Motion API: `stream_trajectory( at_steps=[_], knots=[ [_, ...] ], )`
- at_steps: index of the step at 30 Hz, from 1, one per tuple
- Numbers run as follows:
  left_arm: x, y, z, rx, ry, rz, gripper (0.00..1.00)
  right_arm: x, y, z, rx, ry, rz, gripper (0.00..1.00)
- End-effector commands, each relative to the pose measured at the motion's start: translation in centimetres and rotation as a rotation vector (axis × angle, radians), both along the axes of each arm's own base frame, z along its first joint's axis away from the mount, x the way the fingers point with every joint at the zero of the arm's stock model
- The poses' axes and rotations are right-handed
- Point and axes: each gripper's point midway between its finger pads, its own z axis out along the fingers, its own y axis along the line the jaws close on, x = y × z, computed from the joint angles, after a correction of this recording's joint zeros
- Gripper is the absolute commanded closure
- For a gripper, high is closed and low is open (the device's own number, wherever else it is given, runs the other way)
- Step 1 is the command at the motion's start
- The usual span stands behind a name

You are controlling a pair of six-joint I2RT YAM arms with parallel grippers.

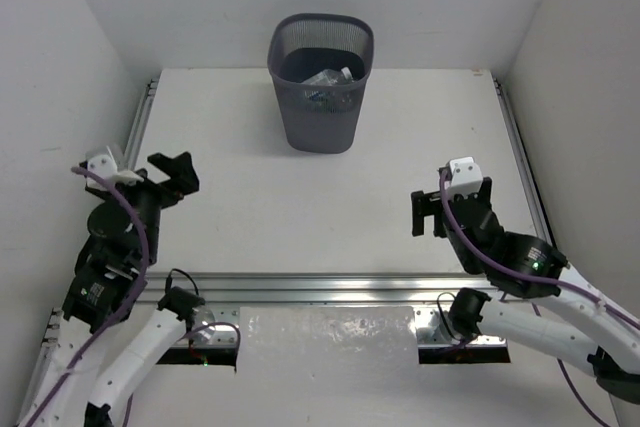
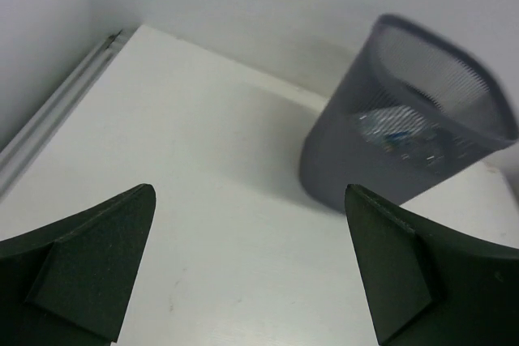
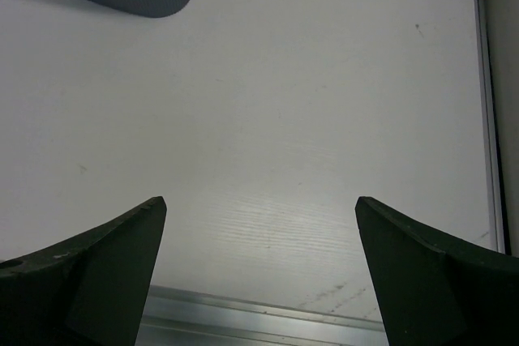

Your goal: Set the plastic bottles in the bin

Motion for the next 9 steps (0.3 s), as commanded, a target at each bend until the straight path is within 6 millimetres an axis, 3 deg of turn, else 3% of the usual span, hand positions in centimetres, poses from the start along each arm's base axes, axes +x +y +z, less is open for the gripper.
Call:
stream_trajectory(
  at_steps=[1,3,9],
  knots=[
    [-0.7,2.3,-4.9,0.053,0.091,0.120,0.00,-0.5,-1.2,-1.9,-0.006,0.012,-0.041,0.01],
    [-1.1,2.5,-5.9,0.031,0.066,0.123,0.00,-0.6,-1.1,-2.7,0.009,0.021,-0.039,0.01],
    [-0.8,2.0,-6.1,0.015,0.059,0.107,0.00,-0.8,-1.1,-3.8,0.016,0.033,-0.041,0.01]
  ],
)
